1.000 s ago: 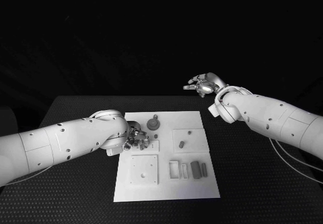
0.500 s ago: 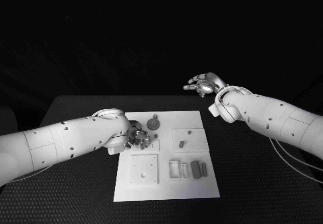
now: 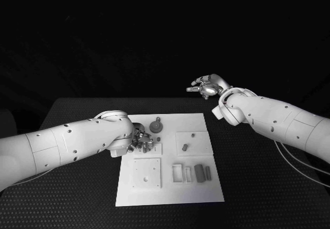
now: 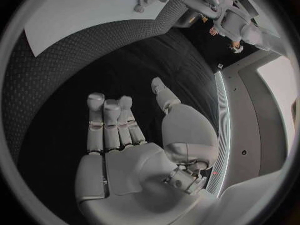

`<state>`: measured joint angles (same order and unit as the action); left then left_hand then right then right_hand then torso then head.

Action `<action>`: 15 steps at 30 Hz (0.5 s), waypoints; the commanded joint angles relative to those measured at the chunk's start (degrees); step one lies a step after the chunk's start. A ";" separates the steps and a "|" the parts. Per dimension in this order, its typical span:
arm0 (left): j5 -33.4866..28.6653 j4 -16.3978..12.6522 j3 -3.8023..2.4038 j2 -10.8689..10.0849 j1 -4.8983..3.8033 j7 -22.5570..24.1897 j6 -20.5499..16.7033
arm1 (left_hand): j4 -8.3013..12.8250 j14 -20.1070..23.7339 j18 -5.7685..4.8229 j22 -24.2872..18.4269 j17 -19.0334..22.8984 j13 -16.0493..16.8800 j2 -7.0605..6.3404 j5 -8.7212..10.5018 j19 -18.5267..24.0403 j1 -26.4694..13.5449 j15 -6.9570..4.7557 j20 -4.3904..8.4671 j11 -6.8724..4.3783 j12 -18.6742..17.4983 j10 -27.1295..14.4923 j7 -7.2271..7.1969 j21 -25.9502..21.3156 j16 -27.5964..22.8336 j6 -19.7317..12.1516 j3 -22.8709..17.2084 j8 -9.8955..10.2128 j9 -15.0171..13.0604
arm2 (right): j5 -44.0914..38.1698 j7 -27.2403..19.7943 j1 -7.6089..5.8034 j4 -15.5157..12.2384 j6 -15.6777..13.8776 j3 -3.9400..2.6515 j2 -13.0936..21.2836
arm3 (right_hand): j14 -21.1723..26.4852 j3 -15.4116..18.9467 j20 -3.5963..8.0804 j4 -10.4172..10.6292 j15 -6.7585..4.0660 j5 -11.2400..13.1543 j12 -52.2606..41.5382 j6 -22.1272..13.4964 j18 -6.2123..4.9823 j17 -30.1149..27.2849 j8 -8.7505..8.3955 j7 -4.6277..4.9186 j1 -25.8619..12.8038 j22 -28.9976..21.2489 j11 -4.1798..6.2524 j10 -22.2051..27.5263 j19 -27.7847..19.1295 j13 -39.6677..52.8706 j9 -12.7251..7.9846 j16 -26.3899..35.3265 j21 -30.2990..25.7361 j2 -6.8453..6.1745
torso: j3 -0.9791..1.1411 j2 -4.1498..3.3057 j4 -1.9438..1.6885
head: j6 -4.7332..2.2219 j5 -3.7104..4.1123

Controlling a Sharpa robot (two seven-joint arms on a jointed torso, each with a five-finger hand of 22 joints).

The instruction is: Assemble the parts on the task board

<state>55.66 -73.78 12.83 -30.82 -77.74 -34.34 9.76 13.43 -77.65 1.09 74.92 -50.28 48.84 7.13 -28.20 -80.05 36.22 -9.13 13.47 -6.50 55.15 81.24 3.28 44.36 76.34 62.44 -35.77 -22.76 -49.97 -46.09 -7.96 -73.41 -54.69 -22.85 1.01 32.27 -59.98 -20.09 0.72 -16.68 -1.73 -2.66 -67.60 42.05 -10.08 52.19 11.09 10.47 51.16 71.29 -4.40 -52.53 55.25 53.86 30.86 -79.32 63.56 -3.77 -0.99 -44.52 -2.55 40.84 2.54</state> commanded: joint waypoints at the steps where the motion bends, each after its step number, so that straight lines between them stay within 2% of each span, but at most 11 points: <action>1: 0.18 -0.10 0.46 0.20 0.74 -0.36 0.98 | -1.34 2.59 2.20 0.92 0.26 -0.15 -0.84 0.61 0.22 -1.50 -2.23 -0.30 -1.24 0.33 -1.62 -4.81 0.18 0.24 8.15 0.47 0.23 -0.19 | -0.57 -0.24 0.03 -0.03 0.59 -0.03 0.00 | 0.41 0.48 0.16 0.00 -0.01 -0.05 -0.21 0.11 -4.92 -0.08 0.36 0.51 0.43 -0.07 -0.08 0.51 -0.31 -0.08 0.07 -0.23 -0.05 -0.07 | -0.04 0.02 0.00 | 0.04 0.04; 3: 0.25 -0.09 0.45 0.13 0.74 -0.34 0.88 | -1.61 2.70 2.37 0.85 0.49 -0.26 -2.15 3.49 0.37 -1.75 -2.40 -0.21 -1.27 0.33 -1.70 -4.81 0.04 0.22 8.04 1.48 0.33 -0.26 | -0.57 -0.25 0.04 -0.06 0.58 -0.03 0.02 | 0.41 0.50 0.16 -0.01 -0.01 -0.05 -0.21 0.10 -4.92 -0.08 0.35 0.51 0.44 -0.07 -0.08 0.51 -0.31 -0.09 0.07 -0.23 -0.05 -0.09 | -0.03 0.02 -0.06 | 0.06 0.12; 8: 0.29 -0.16 0.45 0.01 0.74 -0.41 0.66 | -1.91 2.80 2.55 0.79 0.81 -0.42 -4.17 5.27 0.43 -1.55 -2.65 -0.15 -1.28 0.37 -1.77 -4.81 -0.09 0.24 7.96 2.20 0.45 -0.36 | -0.57 -0.24 0.07 -0.08 0.57 -0.03 0.06 | 0.42 0.55 0.15 0.00 -0.01 -0.05 -0.21 0.08 -4.92 -0.09 0.34 0.51 0.45 -0.07 -0.08 0.52 -0.32 -0.10 0.06 -0.24 -0.05 -0.12 | -0.02 0.00 -0.06 | 0.09 0.16; 10: 0.31 -0.13 0.45 -0.02 0.74 -0.36 0.69 | -2.39 2.86 2.64 0.73 1.01 -0.54 -5.20 8.05 0.50 -1.46 -2.78 -0.14 -1.30 0.37 -1.79 -4.84 -0.22 0.27 7.93 2.52 0.52 -0.41 | -0.57 -0.25 0.08 -0.08 0.56 -0.03 0.07 | 0.43 0.58 0.15 0.00 -0.01 -0.05 -0.21 0.07 -4.92 -0.09 0.33 0.52 0.45 -0.07 -0.09 0.52 -0.32 -0.11 0.06 -0.24 -0.06 -0.13 | -0.02 0.00 -0.07 | 0.09 0.19; 15: 0.37 -0.19 0.45 -0.18 0.74 -0.26 0.23 | -3.07 2.94 2.73 0.71 1.23 -0.67 -6.83 9.65 0.53 -1.59 -2.90 -0.15 -1.31 0.38 -1.83 -4.81 -0.33 0.33 7.90 2.96 0.62 -0.47 | -0.57 -0.25 0.11 -0.11 0.64 -0.03 0.10 | 0.43 0.61 0.14 0.00 0.00 -0.05 -0.21 0.05 -4.92 -0.10 0.33 0.52 0.45 -0.08 -0.09 0.53 -0.33 -0.12 0.06 -0.23 -0.06 -0.14 | 0.02 0.03 -0.06 | 0.12 0.18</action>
<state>55.92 -73.79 13.15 -31.02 -77.22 -34.44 9.63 10.45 -74.28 4.30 74.91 -49.09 48.23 0.59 -18.64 -79.84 34.53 -12.05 13.28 -7.54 55.25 79.20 -1.53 44.35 76.38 70.44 -32.76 -22.24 -50.38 -46.17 -7.96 -73.35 -54.73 -22.83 1.02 32.35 -59.98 -19.77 0.72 -16.67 -1.73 -2.66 -67.60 42.20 -10.09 52.13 11.09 10.63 51.16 71.29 -4.61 -52.32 55.24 53.81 30.86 -79.32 63.56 -3.77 -1.01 -44.52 -2.61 40.95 2.74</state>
